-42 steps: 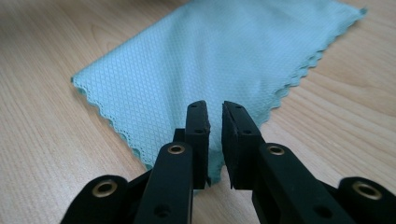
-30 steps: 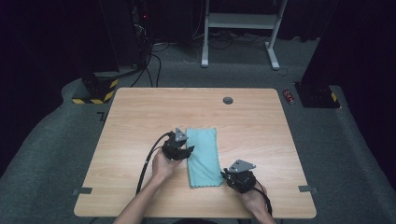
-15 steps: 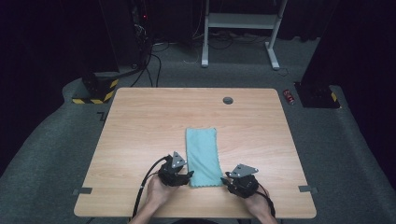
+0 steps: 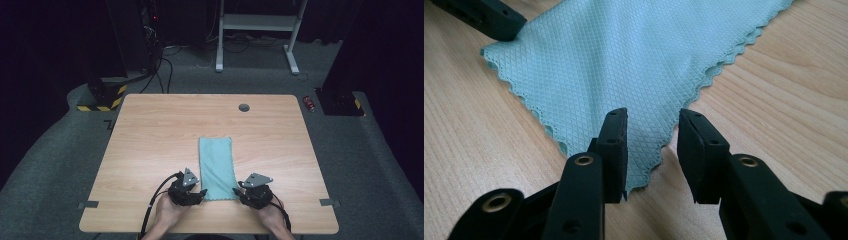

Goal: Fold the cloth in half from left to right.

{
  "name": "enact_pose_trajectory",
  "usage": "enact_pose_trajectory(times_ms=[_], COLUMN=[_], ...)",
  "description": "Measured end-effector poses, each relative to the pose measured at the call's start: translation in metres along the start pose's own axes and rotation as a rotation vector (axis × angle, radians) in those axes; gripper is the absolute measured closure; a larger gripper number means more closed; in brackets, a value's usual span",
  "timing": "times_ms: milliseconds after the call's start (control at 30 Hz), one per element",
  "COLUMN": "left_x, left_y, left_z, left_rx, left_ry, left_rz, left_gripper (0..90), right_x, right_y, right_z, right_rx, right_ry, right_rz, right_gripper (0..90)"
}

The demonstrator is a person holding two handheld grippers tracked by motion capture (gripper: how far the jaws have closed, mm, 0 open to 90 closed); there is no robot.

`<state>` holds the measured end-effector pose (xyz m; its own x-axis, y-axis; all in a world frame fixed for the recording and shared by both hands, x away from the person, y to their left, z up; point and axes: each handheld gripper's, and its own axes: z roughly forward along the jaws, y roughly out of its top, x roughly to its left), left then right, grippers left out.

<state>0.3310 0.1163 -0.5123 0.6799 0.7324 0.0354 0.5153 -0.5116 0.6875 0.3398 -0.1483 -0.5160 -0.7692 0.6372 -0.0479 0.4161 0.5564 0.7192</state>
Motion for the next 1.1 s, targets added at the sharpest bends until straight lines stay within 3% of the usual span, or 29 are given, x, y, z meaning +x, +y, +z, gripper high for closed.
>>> enact_pose_trajectory(times_ms=[233,333,467,600,800,1000,1100], left_x=[0.001,0.004,0.006,0.000,-0.007,-0.004,0.001], left_y=[-0.005,-0.010,-0.009,0.009,0.017,0.005,-0.003], left_z=[-0.003,-0.007,-0.014,-0.006,0.013,0.011,0.006], left_rx=[0.010,0.008,-0.062,-0.099,-0.059,-0.029,-0.031], left_ry=[-0.007,0.004,-0.035,-0.061,-0.064,-0.072,-0.095], left_rz=[0.006,0.012,-0.014,0.026,0.069,0.070,0.044], left_gripper=[43.9,45.1,44.9,43.4,43.1,45.2,46.0], right_x=[0.000,-0.002,-0.005,-0.007,-0.013,-0.016,-0.016], right_y=[0.003,0.008,0.014,0.022,0.028,0.026,0.025], right_z=[0.000,0.000,0.003,0.013,0.026,0.033,0.035], right_rx=[0.003,-0.012,-0.028,-0.030,-0.045,-0.027,-0.018], right_ry=[0.001,0.016,0.032,0.031,0.032,0.043,0.049], right_rz=[-0.011,-0.017,-0.013,-0.005,0.027,0.047,0.042], right_gripper=[63.9,68.5,74.2,76.5,76.2,71.7,69.5])
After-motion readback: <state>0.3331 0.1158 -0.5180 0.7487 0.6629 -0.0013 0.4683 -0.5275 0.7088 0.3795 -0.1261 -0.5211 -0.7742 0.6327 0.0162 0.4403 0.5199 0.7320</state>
